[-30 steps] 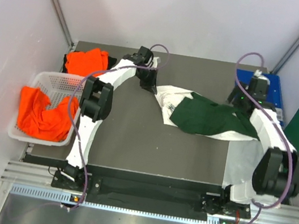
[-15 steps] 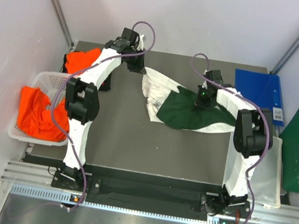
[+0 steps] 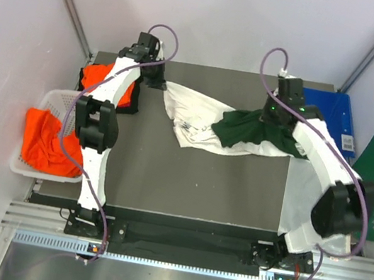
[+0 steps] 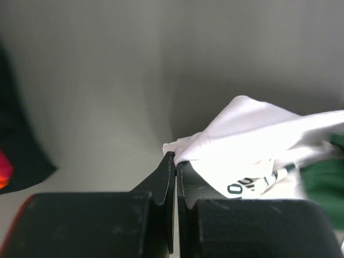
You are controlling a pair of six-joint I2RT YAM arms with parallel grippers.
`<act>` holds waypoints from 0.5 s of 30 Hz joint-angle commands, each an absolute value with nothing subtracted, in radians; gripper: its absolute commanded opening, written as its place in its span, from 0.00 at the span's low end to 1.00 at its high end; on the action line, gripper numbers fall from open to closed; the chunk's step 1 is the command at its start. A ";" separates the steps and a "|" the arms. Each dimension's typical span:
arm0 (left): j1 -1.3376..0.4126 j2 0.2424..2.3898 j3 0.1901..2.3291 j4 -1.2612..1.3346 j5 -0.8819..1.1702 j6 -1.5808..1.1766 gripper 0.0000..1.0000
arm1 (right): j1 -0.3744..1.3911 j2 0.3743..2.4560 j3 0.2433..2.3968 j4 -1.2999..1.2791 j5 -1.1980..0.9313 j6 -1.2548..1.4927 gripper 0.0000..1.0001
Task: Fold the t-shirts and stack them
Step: Flatten out the tshirt
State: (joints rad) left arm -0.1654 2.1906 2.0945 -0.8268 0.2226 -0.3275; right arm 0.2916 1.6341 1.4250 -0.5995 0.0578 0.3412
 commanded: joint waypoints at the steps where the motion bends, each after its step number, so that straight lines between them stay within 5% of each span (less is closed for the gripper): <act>1: -0.101 2.177 2.137 -0.839 0.147 -0.344 0.00 | 0.285 1.479 1.361 -0.679 0.103 0.351 0.00; 15: -0.038 2.140 2.120 -0.900 0.041 -0.354 0.00 | 0.276 1.292 0.997 -1.032 0.048 0.604 0.00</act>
State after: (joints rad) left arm -0.0574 2.1906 2.0949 -0.8909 0.0795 -0.3435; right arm 0.2802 1.3617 0.9936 -0.9173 0.0463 0.5495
